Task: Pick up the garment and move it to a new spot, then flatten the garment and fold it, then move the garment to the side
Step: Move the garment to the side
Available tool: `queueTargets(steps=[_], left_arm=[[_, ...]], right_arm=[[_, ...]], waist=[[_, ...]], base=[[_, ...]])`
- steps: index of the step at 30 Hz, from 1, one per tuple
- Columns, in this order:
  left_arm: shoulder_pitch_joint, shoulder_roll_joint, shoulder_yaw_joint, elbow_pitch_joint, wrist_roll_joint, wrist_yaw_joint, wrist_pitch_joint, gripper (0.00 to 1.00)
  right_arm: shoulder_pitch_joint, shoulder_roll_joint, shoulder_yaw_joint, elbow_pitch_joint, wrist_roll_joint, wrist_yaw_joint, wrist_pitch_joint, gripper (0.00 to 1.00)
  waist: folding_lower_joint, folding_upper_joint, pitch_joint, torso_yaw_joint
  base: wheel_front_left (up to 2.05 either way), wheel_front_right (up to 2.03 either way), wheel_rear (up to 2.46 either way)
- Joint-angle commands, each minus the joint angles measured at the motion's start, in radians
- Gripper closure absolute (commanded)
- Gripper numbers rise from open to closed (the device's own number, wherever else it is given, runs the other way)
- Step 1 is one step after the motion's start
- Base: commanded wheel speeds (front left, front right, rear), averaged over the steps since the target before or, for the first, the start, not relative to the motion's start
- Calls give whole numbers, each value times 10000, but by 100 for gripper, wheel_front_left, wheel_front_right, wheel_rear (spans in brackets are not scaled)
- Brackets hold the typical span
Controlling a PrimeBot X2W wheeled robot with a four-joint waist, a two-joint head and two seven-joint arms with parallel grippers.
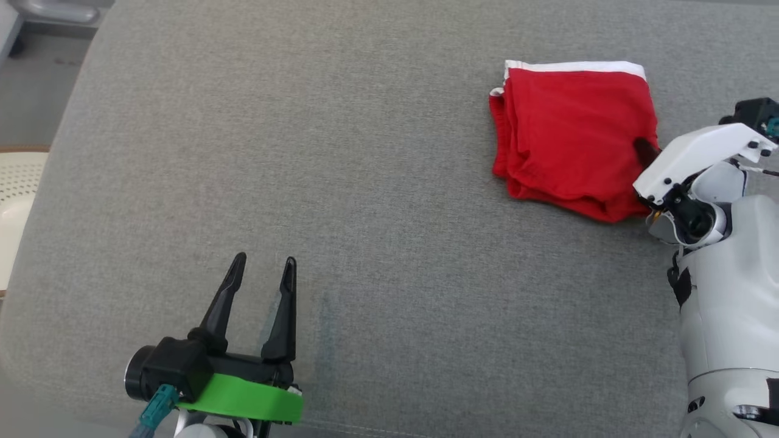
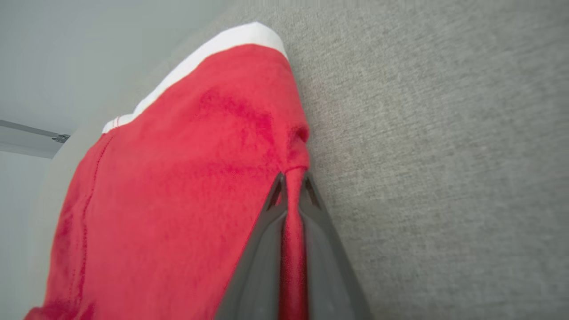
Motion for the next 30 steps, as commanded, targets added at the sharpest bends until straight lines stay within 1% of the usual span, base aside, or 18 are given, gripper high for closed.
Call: queueTargets(steps=[1,4,6,8,10,11,14,17,20,26,30], left_arm=[[-69,20,69,-60,106,-27,-26,0],[-6,114,190,-161,141,-27,-26,0],[-9,192,205,-225,175,-27,-26,0],[-66,278,188,-297,216,-27,-28,0],[-209,351,106,-380,214,-28,-28,0],[-294,408,34,-433,209,-28,-28,0],[-426,550,-114,-511,205,-28,-28,0],[-554,682,-271,-515,164,-28,-26,0],[-644,847,-420,-436,139,-28,-26,0],[-749,962,-470,-314,48,-28,-26,0],[-726,932,-409,-276,19,-28,-26,0]], right_arm=[[-141,-116,311,-245,-22,-2,-102,100],[-80,-488,994,-885,32,-7,-40,100],[0,-709,1392,-1530,231,-7,179,100],[139,-1072,1622,-2291,424,-4,582,100],[336,-1458,1604,-3068,638,-5,1110,100],[431,-1699,1476,-3458,646,-5,1377,100],[561,-2133,904,-4164,598,-2,2007,100],[495,-2339,139,-4493,255,-2,2407,100],[234,-2307,-487,-4445,-221,-2,2576,100],[-71,-2308,-1201,-4055,-1671,-2,2256,100],[-70,-2663,-1356,-3560,-2514,-7,1812,100]], waist=[[-1,0,56,-751],[-1,0,110,-1463],[-1,0,159,-1964],[-1,0,238,-2424],[-1,0,362,-2778],[-1,0,447,-2938],[-1,0,700,-3219],[-1,0,940,-3328],[-1,0,1161,-3293],[-1,0,1427,-2853],[-1,0,1485,-2559]], base=[[0,0,0],[0,0,0],[0,0,0],[0,0,0],[0,0,0],[0,0,0],[0,0,0],[0,0,0],[0,0,0],[0,0,0],[0,0,0]])
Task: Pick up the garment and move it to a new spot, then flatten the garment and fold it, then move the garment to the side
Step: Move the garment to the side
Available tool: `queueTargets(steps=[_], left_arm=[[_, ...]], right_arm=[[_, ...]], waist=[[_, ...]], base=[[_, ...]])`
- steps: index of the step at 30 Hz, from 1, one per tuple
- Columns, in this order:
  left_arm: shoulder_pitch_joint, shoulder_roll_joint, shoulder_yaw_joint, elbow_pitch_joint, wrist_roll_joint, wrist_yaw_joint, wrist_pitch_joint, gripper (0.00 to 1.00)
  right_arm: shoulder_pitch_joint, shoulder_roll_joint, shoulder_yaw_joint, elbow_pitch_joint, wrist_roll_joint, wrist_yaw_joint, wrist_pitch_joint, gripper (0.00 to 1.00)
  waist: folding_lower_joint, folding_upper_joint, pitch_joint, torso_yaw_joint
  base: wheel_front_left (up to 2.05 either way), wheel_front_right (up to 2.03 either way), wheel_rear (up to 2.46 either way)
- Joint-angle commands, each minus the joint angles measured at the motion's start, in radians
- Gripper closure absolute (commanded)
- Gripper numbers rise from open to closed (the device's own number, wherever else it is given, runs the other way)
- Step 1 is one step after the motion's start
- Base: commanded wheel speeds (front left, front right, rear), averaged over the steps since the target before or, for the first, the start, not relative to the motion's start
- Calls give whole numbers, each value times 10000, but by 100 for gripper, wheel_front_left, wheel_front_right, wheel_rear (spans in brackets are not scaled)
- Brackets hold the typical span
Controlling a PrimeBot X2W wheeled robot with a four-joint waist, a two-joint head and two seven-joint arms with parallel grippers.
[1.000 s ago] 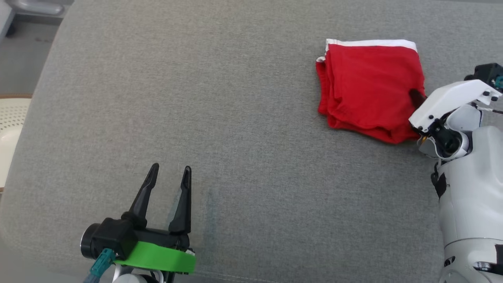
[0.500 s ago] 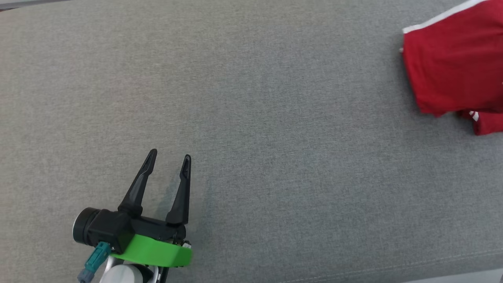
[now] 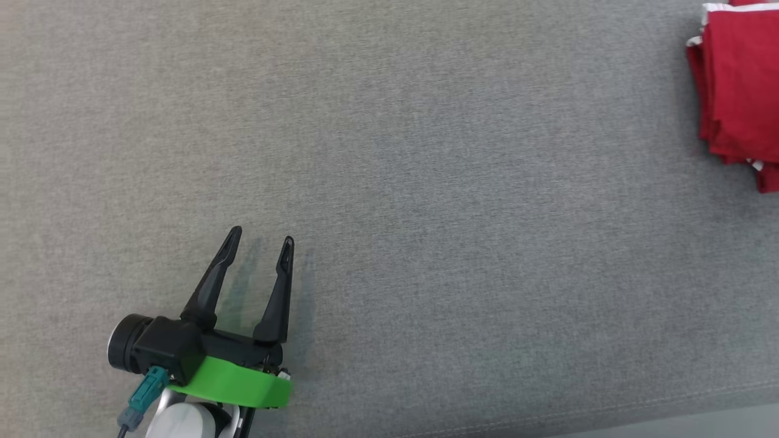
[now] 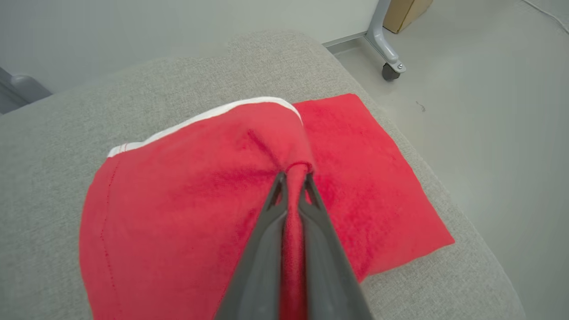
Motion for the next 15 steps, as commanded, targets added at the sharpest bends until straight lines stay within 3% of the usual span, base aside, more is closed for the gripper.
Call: queueTargets(steps=[1,3,5,15], left_arm=[[-66,9,57,30,-90,-28,-26,0],[-22,-40,91,34,-106,-28,-28,0],[21,-85,103,56,-114,-28,-28,0],[268,-244,162,356,-121,-28,-26,0]], right_arm=[[-55,-94,-54,141,-263,-13,-203,100],[33,-224,-92,343,-649,-13,-432,99],[131,-303,-177,583,-1077,-14,-546,0],[554,-538,-235,1067,-2073,-14,-449,0]], waist=[[-1,0,78,244],[-1,0,49,320],[-1,0,0,368],[-1,0,-662,351]], base=[[0,0,0],[0,0,0],[0,0,0],[0,0,0]])
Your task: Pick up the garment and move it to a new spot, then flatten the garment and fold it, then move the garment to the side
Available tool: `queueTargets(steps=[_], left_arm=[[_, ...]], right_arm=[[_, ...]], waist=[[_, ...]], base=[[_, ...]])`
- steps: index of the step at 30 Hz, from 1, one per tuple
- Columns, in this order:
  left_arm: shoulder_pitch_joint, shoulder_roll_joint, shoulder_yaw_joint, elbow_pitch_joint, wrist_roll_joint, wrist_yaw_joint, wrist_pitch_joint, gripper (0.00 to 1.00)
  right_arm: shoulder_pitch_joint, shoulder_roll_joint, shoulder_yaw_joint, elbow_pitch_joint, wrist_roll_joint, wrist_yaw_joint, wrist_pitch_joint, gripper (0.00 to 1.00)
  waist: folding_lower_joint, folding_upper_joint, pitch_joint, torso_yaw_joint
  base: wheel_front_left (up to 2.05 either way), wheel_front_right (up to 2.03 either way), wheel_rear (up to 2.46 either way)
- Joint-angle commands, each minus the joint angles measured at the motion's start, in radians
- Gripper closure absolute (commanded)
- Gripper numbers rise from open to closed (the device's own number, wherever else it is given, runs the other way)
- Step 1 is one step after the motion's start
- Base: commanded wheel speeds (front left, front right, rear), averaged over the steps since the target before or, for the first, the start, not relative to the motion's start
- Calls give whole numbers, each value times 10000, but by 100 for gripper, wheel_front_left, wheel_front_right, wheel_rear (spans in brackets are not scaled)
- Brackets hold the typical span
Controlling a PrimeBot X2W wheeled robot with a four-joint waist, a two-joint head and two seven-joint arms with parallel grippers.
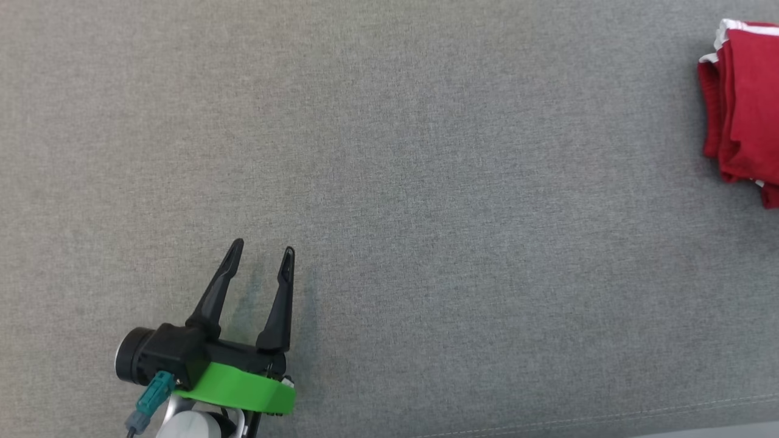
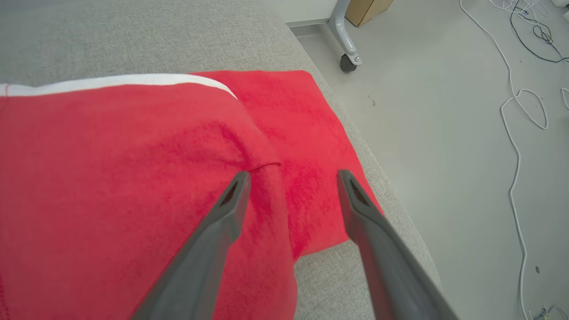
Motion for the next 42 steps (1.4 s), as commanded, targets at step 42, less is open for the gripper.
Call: queueTargets(steps=[42], left_arm=[[2271,-647,2161,821,393,82,-26,0]], right_arm=[[8501,3080,3894,-3591,1972,-16,-8472,0]], waist=[[-1,0,-4167,999]], base=[[0,0,0]])
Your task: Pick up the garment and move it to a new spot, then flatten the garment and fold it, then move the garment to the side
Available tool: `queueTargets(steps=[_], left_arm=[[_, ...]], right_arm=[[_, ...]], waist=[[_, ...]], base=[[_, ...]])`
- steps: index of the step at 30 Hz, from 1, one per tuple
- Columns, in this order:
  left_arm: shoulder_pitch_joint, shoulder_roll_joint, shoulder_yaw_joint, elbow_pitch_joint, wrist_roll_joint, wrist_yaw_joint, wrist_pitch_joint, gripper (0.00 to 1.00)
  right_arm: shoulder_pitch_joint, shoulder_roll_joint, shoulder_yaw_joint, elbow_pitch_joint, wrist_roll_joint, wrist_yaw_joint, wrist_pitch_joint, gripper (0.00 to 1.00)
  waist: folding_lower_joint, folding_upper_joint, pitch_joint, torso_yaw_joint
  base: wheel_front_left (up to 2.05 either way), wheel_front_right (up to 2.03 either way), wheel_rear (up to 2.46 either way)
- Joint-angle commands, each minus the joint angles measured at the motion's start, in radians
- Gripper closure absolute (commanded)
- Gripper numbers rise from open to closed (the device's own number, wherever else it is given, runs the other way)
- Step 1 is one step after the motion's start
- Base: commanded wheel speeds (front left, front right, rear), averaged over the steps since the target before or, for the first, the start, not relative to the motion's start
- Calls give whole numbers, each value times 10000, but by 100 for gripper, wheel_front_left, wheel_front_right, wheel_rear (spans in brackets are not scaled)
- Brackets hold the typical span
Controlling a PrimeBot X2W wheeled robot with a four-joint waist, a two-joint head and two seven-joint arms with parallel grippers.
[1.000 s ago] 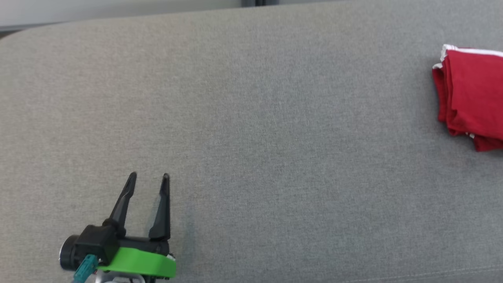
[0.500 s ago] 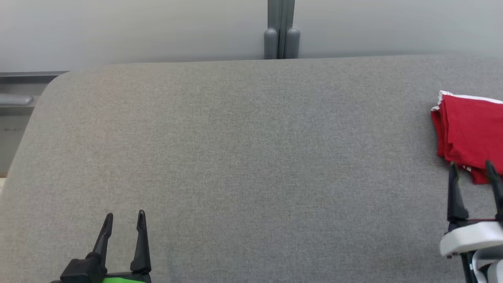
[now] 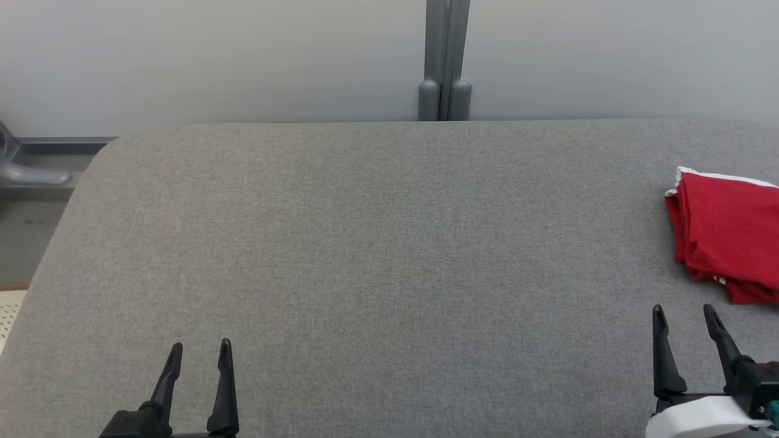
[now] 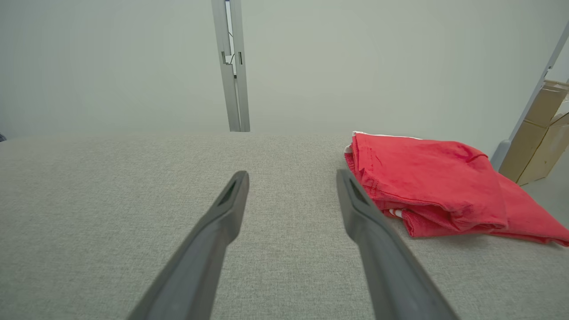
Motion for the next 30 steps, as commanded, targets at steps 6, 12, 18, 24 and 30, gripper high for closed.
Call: queueTargets(steps=[6,12,18,24,30], left_arm=[[-23,6,-31,-79,109,-52,-26,0],[-8,-10,-261,-98,-42,-58,6,100],[-70,-4,-281,34,-920,-40,165,100],[-300,83,-233,146,-2104,-43,406,100],[-514,144,-192,265,-3179,-59,624,100]], right_arm=[[-73,22,74,119,-68,-18,-36,0],[-24,36,63,186,19,2,4,100],[-270,82,-48,562,886,1,348,100],[-410,75,49,587,2153,1,612,100],[-547,69,147,610,3311,0,835,100]], waist=[[1,0,-44,-125],[1,0,-59,-145],[1,0,-53,-181],[1,0,-46,-229],[1,0,-39,-276]], base=[[0,0,0],[0,0,0],[0,0,0],[0,0,0],[0,0,0]])
